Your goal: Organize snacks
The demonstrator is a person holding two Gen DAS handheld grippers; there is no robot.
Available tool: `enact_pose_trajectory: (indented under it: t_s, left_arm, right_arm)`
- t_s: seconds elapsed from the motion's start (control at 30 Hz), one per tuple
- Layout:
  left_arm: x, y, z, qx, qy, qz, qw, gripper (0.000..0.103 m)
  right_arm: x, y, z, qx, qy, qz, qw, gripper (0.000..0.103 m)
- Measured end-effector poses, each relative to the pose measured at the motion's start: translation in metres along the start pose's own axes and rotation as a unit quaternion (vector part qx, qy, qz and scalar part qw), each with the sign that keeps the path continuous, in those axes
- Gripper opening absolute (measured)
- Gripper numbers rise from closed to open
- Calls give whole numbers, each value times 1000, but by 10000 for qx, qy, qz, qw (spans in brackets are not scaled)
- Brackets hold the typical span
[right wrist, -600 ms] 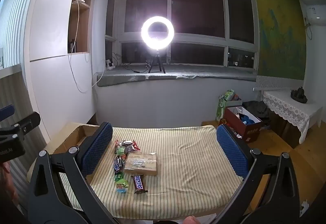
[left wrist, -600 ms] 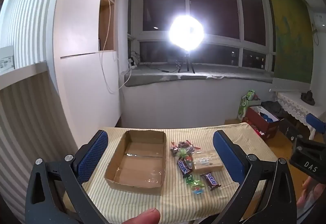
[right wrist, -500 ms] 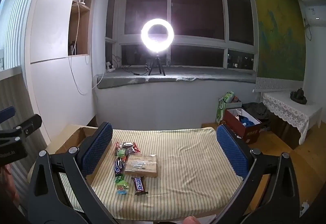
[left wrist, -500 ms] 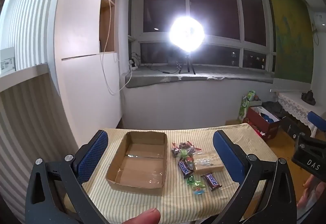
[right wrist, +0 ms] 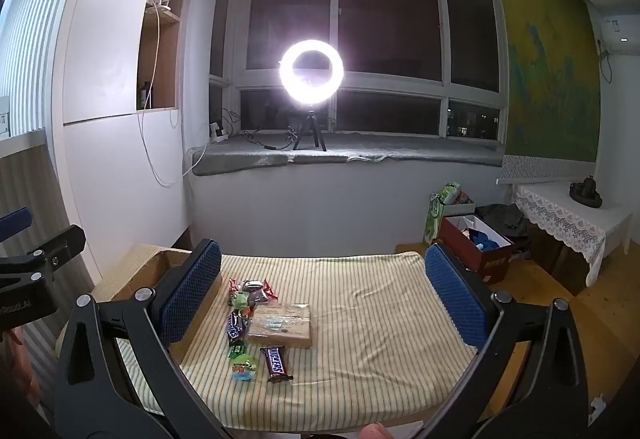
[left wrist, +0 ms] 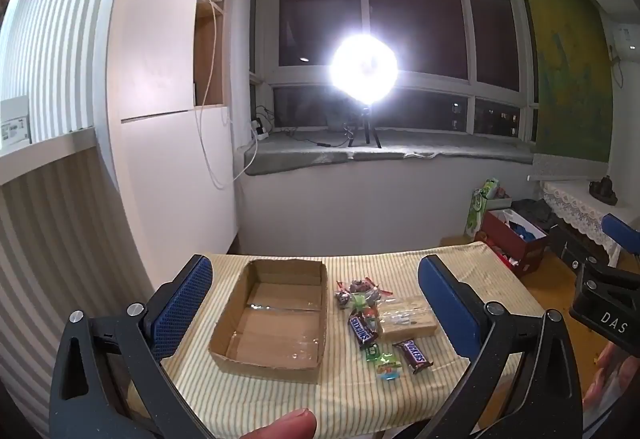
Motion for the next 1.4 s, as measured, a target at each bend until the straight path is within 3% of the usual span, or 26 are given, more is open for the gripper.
enact_pose_trajectory:
  t_s: [1.4]
  left_arm:
    - [-1,-1,-3,36,66,4,10000,102]
  right_arm:
    - [-8,-5,8,8,-32,-31,10000,103]
Point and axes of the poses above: each gripper's, at about its wrist camera, not at the fingertips, and z roughly the way its jaws point, y to its right, x to its top, the point moved 1 cm from there along z, roughly the way its jaws point, and after that the axes turned 8 degrees about -z, right-handed, at the moved point
